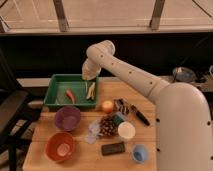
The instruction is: Place fork in plastic cup
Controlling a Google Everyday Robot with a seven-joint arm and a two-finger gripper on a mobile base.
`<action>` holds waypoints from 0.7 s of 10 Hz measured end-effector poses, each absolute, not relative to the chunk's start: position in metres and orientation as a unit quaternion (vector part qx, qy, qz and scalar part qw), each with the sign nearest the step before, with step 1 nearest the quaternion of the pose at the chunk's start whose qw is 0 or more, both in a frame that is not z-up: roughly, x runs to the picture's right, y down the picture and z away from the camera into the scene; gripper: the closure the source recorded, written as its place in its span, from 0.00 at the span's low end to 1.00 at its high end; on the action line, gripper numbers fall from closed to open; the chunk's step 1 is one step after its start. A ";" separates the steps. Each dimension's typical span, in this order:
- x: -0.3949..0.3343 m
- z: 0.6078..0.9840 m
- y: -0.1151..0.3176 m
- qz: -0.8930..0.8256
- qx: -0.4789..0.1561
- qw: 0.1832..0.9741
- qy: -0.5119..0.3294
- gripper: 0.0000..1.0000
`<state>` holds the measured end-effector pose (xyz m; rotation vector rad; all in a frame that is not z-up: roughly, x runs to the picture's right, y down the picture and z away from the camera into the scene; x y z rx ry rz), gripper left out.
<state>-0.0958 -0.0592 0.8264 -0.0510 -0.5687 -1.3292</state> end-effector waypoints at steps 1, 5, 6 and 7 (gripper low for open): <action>-0.089 0.807 -0.048 -0.602 -0.034 0.758 -0.251 1.00; -0.065 0.753 -0.009 -0.571 -0.074 0.788 -0.217 1.00; -0.054 0.740 0.004 -0.557 -0.090 0.800 -0.206 1.00; -0.044 0.726 0.017 -0.543 -0.107 0.810 -0.195 1.00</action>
